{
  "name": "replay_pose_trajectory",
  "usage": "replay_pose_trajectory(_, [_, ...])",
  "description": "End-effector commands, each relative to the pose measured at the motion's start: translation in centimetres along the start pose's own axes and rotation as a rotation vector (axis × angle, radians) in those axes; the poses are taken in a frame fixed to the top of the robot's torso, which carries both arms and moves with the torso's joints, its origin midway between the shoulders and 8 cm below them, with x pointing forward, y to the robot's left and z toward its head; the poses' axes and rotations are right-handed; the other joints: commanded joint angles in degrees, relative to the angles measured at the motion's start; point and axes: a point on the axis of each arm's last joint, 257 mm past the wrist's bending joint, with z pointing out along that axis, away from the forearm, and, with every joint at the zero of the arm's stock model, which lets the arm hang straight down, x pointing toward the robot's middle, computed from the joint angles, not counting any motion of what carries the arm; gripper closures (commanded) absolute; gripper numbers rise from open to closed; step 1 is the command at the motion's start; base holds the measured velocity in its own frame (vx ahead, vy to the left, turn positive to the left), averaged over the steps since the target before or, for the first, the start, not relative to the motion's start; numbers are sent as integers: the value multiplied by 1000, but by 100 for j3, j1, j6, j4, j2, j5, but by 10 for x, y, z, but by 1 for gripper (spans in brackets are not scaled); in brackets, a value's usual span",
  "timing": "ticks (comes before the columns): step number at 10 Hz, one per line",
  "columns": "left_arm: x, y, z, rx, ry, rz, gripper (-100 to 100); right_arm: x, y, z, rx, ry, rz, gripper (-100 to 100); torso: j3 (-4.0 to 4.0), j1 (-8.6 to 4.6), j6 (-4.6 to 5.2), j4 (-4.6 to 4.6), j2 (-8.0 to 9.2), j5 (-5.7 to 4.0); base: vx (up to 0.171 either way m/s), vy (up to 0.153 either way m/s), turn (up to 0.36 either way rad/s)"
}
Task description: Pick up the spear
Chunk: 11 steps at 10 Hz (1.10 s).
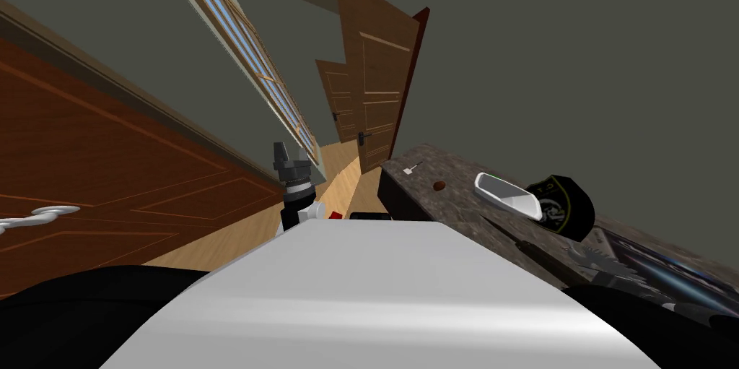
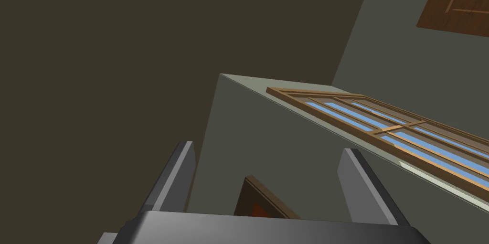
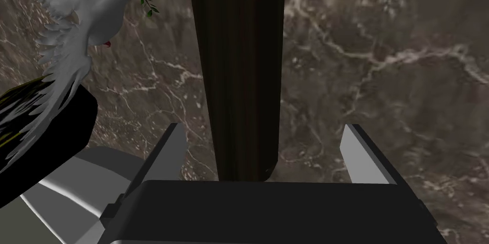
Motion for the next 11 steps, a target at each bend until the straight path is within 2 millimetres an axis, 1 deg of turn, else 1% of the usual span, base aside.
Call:
replay_pose_trajectory(1, [0, 0, 0, 0, 0, 0, 0, 6, 11, 5, 2, 3, 12, -100, 0, 0, 0, 0, 0, 0, 10, -33, 94])
replay_pose_trajectory(4, [0, 0, 0, 0, 0, 0, 0, 14, 28, 14, 2, 7, 29, -100, 7, -5, 1, 3, 11, -1, 10, -47, 67])
replay_pose_trajectory(5, [0, 0, 0, 0, 0, 0, 0, 12, 24, 12, 2, 6, 26, -100, 7, -2, 1, 3, 11, -1, 4, -17, 12])
replay_pose_trajectory(6, [0, 0, 0, 0, 0, 0, 0, 12, 24, 13, 3, 7, 26, 100, 7, 7, 1, 3, 12, 2, 0, 0, 0])
replay_pose_trajectory(7, [0, 0, 0, 0, 0, 0, 0, 12, 24, 12, 4, 7, 25, 100, 8, 13, 2, 3, 13, 1, 2, -15, 13])
replay_pose_trajectory(8, [0, 0, 0, 0, 0, 0, 0, 12, 20, 12, 9, 9, 23, 100, 10, 13, 8, 4, 17, -19, 0, 0, 0])
replay_pose_trajectory(10, [0, 0, 0, 0, 0, 0, 0, 12, 21, 12, 9, 9, 23, 100, 12, 10, 7, 5, 19, -19, 0, 0, 0])
replay_pose_trajectory(11, [0, 0, 0, 0, 0, 0, 0, 12, 21, 12, 9, 9, 23, 0, 12, 10, 7, 5, 19, -19, 0, 0, 0])
